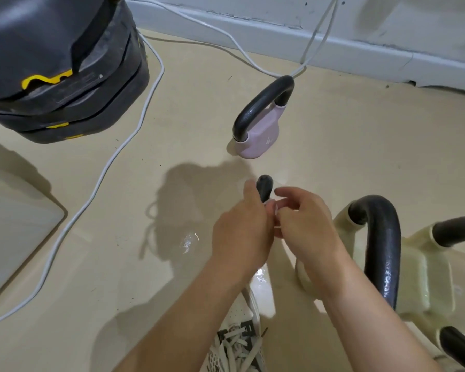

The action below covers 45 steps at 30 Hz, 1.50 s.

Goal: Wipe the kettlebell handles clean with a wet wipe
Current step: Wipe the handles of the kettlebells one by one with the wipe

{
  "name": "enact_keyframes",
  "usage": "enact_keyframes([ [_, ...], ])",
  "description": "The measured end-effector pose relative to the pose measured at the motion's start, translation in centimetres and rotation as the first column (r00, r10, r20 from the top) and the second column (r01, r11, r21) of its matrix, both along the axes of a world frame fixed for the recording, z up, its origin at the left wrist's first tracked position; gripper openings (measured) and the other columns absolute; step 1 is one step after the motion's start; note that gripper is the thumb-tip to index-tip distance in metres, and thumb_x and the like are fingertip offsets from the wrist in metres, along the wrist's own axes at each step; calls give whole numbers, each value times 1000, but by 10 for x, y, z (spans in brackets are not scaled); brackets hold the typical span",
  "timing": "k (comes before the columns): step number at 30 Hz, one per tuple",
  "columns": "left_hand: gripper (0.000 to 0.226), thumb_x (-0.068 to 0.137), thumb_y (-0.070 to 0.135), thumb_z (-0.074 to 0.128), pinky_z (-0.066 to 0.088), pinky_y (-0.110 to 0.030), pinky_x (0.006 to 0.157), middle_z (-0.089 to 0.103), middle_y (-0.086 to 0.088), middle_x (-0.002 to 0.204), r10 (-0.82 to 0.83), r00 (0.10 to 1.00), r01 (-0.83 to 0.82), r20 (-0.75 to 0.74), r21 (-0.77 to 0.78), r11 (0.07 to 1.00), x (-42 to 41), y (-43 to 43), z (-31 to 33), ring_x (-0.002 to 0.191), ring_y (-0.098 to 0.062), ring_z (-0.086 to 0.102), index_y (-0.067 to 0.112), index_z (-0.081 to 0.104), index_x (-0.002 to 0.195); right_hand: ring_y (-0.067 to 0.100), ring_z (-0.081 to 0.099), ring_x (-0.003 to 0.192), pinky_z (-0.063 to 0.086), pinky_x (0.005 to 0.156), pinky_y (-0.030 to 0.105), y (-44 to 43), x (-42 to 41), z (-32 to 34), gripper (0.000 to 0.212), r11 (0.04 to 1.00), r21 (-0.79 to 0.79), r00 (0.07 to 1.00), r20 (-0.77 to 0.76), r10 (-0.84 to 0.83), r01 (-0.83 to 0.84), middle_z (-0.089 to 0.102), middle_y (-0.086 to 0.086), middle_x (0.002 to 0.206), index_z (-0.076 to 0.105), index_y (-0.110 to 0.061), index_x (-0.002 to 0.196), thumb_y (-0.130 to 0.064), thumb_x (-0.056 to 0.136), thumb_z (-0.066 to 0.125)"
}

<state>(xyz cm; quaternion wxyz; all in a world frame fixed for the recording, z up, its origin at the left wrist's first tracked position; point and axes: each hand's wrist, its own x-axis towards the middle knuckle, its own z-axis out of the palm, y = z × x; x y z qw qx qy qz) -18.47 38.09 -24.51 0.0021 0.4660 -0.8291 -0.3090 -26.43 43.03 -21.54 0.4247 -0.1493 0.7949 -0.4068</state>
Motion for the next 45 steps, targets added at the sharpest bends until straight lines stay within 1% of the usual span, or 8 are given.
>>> enact_keyframes([
  [3, 24, 98, 24, 40, 35, -33, 58, 59, -5, 93, -89, 981, 99, 175, -45, 994, -25, -19, 5, 88, -33, 63, 12, 36, 119, 21, 63, 86, 54, 91, 44, -11, -16, -7, 38, 990, -5, 976, 172, -135, 137, 67, 8, 95, 53, -8, 128, 1, 91, 49],
  [7, 12, 90, 11, 47, 37, -32, 66, 64, -7, 106, -262, 875, 312, 407, -61, 948, -57, -40, 11, 90, -29, 60, 13, 54, 100, 22, 58, 80, 56, 65, 27, -15, -22, -14, 35, 959, 7, 878, 401, -261, 282, 61, 13, 92, 63, 1, 112, 5, 88, 38],
  [16, 16, 76, 3, 51, 54, -31, 57, 64, -7, 86, -425, 261, 773, 867, 76, 629, -100, -34, 6, 67, -24, 60, 9, 64, 84, 22, 58, 61, 50, 44, 23, -10, -11, -31, 23, 764, 160, 478, 696, -536, 625, 61, 16, 76, 63, 6, 98, 9, 88, 42],
  [21, 16, 89, 10, 48, 44, -30, 66, 55, -1, 86, -457, 640, 579, 618, 4, 815, -84, -53, 10, 78, -22, 51, 16, 59, 98, 23, 64, 64, 57, 64, 34, -14, -15, -33, 16, 718, 141, 394, 756, -522, 682, 64, 13, 76, 61, -2, 97, -5, 93, 45],
  [25, 26, 101, 33, 30, 40, -34, 61, 60, -1, 94, -164, 949, 209, 268, -147, 967, -33, -25, 2, 75, -26, 57, 18, 48, 114, 16, 59, 58, 50, 55, 29, -18, -16, -28, 19, 847, 109, 599, 660, -454, 521, 64, 4, 70, 65, -9, 105, -12, 92, 51],
  [32, 42, 100, 39, 28, 42, -18, 61, 57, 12, 80, 144, 799, -159, -583, 24, 987, 50, 31, -44, 66, -1, 53, 28, 51, 134, 11, 55, 99, 43, 86, 18, -24, -17, -19, 50, 996, -90, 1000, -21, -4, 2, 51, -5, 113, 58, -32, 123, -1, 88, 40],
  [37, 44, 89, 49, 39, 29, -29, 49, 41, -12, 56, 555, 596, -395, -580, 390, 832, 44, 37, -46, 51, -16, 35, 16, 57, 67, 15, 42, 118, 38, 95, 32, -27, -19, -14, 45, 638, 231, 455, -529, 716, -735, 53, -12, 113, 68, -32, 104, -10, 69, 52],
  [45, 58, 101, 34, 36, 35, -18, 45, 56, -12, 55, 599, 722, -223, -346, 703, 675, 50, -1, -35, 47, -15, 45, 6, 59, 55, 14, 51, 92, 31, 93, 30, -32, -24, -1, 21, 455, 488, 111, -581, 806, -745, 55, -11, 87, 63, -32, 93, -22, 76, 55],
])
